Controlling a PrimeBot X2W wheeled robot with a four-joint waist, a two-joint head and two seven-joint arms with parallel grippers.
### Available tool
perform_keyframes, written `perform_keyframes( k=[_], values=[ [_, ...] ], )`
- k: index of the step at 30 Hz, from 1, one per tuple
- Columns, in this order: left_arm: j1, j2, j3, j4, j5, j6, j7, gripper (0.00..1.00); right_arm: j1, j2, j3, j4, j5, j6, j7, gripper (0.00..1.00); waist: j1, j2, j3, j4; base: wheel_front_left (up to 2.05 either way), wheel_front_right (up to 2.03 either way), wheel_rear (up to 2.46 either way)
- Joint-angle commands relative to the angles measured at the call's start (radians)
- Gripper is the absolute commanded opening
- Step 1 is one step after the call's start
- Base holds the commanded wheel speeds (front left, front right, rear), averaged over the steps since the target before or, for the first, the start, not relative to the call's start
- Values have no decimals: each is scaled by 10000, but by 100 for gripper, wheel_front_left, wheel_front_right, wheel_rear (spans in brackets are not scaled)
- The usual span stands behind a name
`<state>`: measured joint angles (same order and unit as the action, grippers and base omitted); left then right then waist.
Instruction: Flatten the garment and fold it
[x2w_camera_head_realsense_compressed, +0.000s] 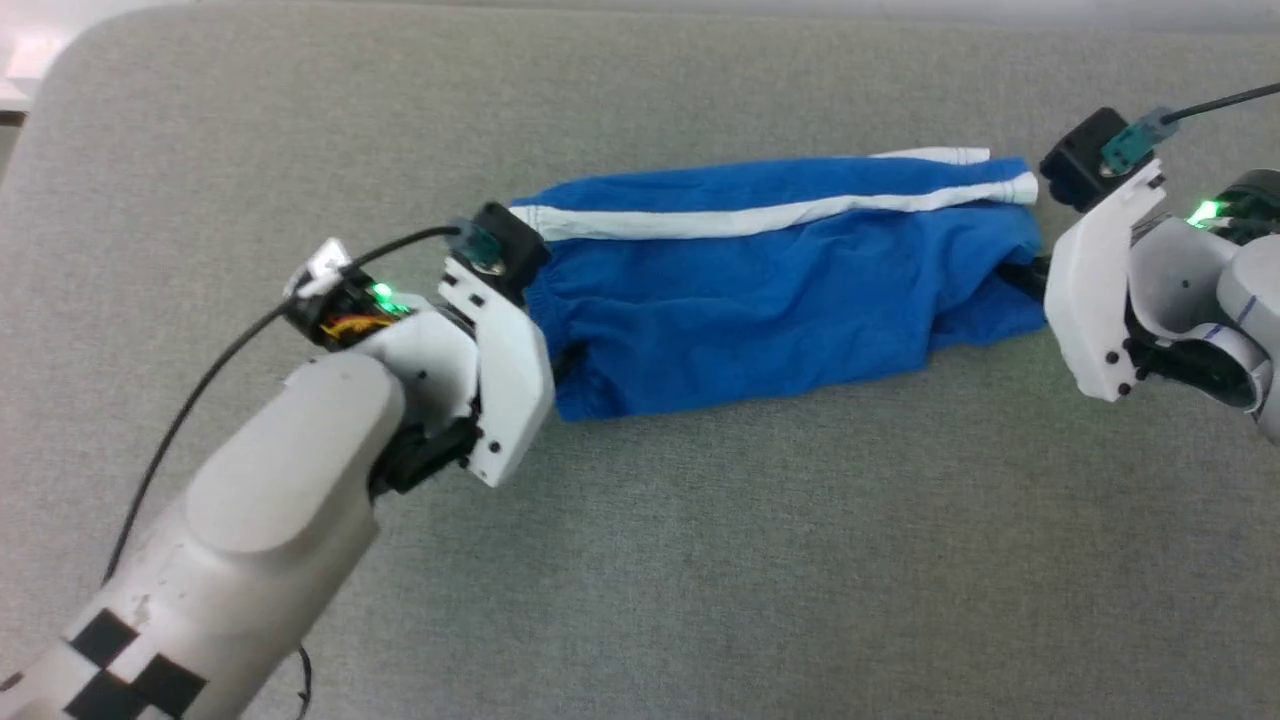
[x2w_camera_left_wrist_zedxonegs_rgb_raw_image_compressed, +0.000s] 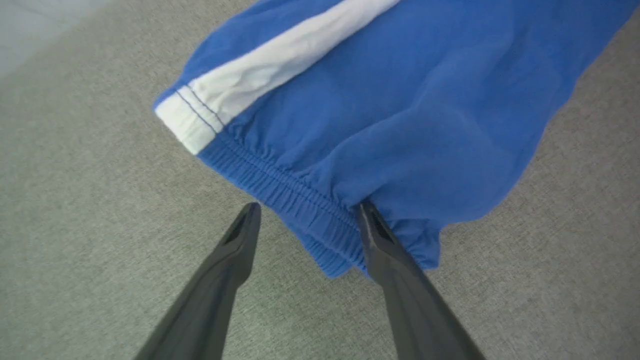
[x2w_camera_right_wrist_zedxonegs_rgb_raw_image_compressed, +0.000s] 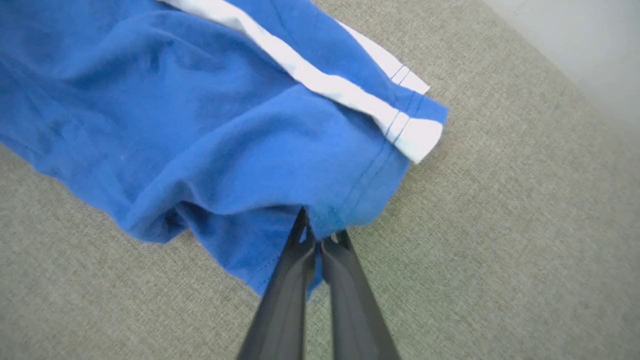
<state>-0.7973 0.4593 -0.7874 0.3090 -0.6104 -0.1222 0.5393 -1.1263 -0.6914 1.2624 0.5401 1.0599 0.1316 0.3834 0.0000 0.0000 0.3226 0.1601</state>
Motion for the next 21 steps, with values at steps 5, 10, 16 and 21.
perform_keyframes(
  k=[5, 10, 16, 21],
  values=[
    [-252, -278, -1107, 961, -464, -76, 1092, 100, -25, 213, 91, 8, -238, -9, -95, 0, 0, 0, 366, -260, 0, 0, 0],
    [-399, -158, -1920, 1270, -945, -81, 1058, 36, -20, 393, 133, 21, -321, -9, -316, 0, 0, 0, 328, -424, 0, 0, 0],
    [-407, 138, -1599, 1125, -1395, -82, -386, 0, 269, 271, 155, -109, -355, -9, -1245, 0, 0, 0, -282, -586, 0, 0, 0],
    [229, 680, -1231, 562, -1705, -59, -1237, 0, 923, -304, 167, -857, -391, -9, -1962, 0, 0, 0, -1021, -733, 0, 0, 0]
  ],
)
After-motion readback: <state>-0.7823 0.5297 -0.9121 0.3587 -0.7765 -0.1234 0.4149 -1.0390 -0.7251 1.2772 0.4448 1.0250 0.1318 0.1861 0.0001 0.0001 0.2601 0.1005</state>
